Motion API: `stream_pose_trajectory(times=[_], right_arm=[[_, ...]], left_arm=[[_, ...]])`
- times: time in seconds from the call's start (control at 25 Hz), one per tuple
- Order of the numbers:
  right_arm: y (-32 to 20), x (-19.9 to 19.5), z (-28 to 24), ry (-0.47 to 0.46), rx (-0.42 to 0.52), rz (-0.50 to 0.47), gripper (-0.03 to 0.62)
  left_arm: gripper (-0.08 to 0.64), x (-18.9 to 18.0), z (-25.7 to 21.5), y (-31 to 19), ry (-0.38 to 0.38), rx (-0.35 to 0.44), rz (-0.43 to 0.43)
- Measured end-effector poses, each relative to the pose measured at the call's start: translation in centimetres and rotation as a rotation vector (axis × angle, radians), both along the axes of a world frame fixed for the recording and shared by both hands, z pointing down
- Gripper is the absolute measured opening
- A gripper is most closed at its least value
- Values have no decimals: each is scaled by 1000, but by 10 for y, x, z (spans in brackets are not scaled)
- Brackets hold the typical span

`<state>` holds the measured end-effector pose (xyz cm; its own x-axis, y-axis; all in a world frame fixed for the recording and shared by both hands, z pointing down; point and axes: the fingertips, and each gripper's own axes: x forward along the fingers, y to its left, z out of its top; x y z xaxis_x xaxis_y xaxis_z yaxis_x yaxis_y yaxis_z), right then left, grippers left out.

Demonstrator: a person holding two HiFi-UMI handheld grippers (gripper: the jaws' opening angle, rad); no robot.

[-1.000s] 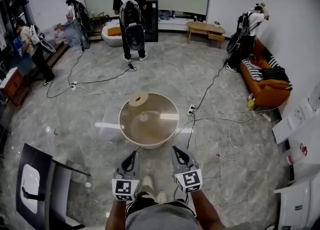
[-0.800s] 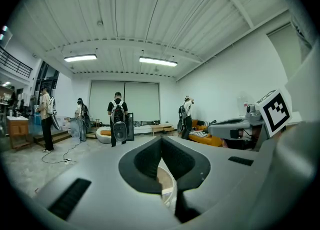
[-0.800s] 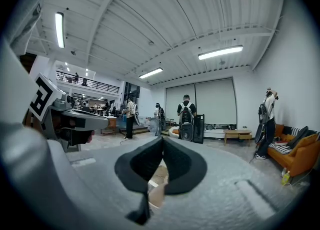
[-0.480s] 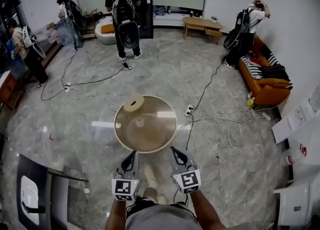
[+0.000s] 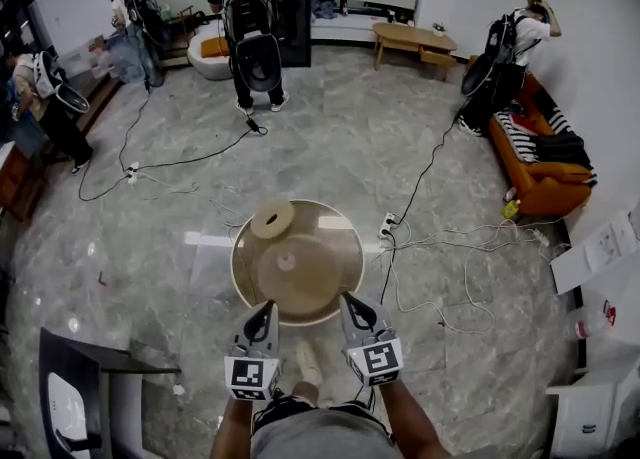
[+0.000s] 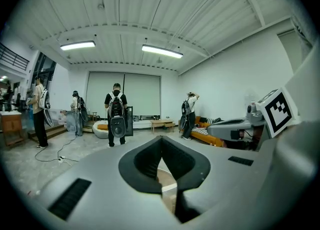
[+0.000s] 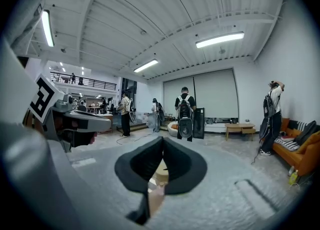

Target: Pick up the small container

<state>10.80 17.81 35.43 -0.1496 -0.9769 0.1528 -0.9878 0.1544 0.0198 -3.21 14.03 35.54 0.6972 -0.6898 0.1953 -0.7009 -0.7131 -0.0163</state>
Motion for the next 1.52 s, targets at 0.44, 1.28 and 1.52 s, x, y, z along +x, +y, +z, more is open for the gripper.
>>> stream_pose_trajectory(times=[0.44, 1.28, 1.52], right_arm=[[-100, -3, 11, 10, -23, -19, 0], [-216, -30, 43, 28, -52, -112, 0], [-245, -36, 89, 19, -94, -185, 0]], left_arm=[[17, -9, 13, -97, 8, -28, -33], [17, -39, 53, -198, 5, -51, -104], [17, -40, 98, -215, -10, -95, -154]])
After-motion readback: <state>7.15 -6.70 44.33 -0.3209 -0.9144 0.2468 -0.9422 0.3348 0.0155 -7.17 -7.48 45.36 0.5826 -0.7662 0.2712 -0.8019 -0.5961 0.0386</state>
